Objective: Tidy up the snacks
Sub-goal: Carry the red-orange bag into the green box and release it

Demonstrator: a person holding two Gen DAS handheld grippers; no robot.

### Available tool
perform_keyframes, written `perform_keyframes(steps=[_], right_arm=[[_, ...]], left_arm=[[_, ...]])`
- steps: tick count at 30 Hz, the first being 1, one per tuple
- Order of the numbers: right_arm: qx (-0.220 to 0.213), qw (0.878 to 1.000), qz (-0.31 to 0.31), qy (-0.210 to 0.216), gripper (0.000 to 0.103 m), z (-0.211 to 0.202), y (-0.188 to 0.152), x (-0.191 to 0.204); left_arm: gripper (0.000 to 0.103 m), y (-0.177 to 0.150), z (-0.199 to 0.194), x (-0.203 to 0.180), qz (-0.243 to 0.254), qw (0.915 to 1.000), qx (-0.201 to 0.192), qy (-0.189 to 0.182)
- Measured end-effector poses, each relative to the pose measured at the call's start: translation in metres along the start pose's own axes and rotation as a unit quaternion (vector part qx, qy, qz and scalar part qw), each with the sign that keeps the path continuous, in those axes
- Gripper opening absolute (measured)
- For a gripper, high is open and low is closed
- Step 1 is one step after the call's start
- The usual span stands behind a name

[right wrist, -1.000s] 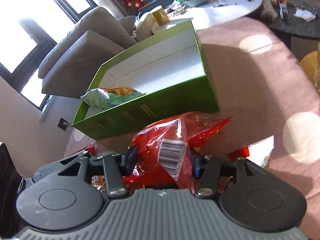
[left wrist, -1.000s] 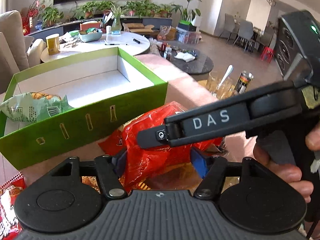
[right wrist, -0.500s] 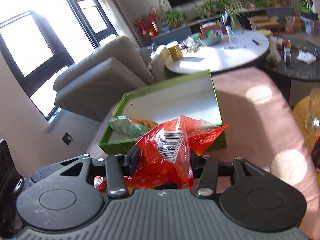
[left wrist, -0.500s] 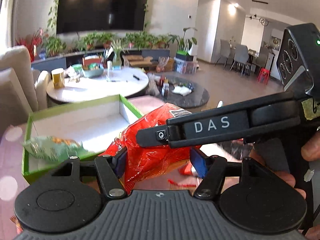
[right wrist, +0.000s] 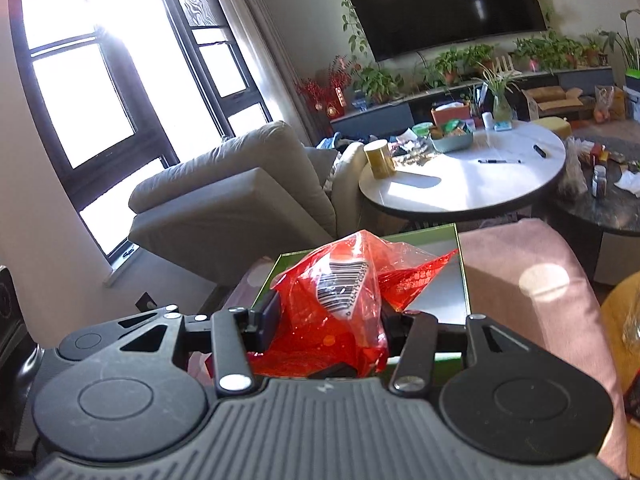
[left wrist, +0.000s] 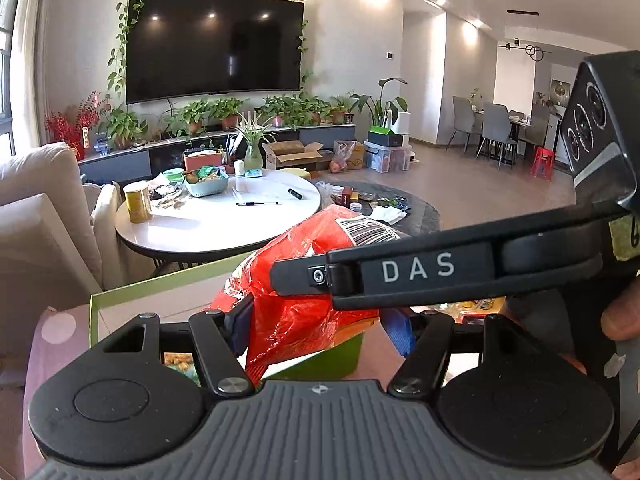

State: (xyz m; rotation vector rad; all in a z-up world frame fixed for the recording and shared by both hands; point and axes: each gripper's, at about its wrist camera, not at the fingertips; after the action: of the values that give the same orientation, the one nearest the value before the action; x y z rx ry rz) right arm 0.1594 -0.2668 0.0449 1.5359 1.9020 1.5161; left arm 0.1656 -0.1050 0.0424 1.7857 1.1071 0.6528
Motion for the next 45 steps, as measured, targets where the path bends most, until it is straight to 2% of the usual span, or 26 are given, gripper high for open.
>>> perform_keyframes(steps=[6, 11, 21, 31, 34, 36, 37, 39, 45], right_arm=[[-0.006, 1.0, 0.003, 0.003, 0.053, 0.013, 0.002, -0.01], [-0.002, 1.0, 0.005, 0.004, 0.053, 0.028, 0.002, -0.015], [0.027, 0.999, 0.024, 0.008, 0.053, 0.07, -0.002, -0.029], [0.05, 0.998, 0.029, 0.001, 0.053, 0.093, -0.009, -0.039], [0.058, 0.998, 0.035, -0.004, 0.055, 0.098, -0.011, -0.042], [0.075, 0.996, 0.039, -0.012, 0.06, 0.102, -0.015, -0.045], [0.083, 0.996, 0.038, -0.018, 0.062, 0.104, -0.017, -0.044], [0.078, 0.996, 0.03, -0.042, 0.062, 0.1, -0.019, -0.043], [0.051, 0.997, 0.022, -0.046, 0.062, 0.078, -0.012, -0.035]], left_arm=[[0.061, -0.001, 0.019, 0.016, -0.009, 0.9999, -0.001, -0.009], [0.061, -0.004, 0.038, 0.025, -0.01, 0.9999, 0.011, -0.003], [0.061, -0.019, 0.072, 0.046, -0.031, 0.9986, 0.043, 0.001], [0.061, -0.029, 0.097, 0.058, -0.041, 0.9973, 0.06, 0.002], [0.066, -0.036, 0.1, 0.06, -0.04, 0.9968, 0.068, 0.012], [0.077, -0.038, 0.095, 0.056, -0.021, 0.9967, 0.059, 0.051], [0.077, -0.037, 0.092, 0.054, -0.012, 0.9966, 0.053, 0.063], [0.079, -0.035, 0.084, 0.052, -0.005, 0.9971, 0.046, 0.06], [0.08, -0.027, 0.066, 0.056, -0.021, 0.9972, 0.03, 0.064]])
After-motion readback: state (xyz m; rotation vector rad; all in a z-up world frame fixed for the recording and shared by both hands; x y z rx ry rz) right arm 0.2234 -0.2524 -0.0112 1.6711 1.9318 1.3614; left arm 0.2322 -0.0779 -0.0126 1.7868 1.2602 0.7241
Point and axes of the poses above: each gripper's, at about its wrist camera, not at the fingertips, and z roughly the way its jaws point, x to its left, y to its top, and after that the axes turned 1 degree about y, right-handed
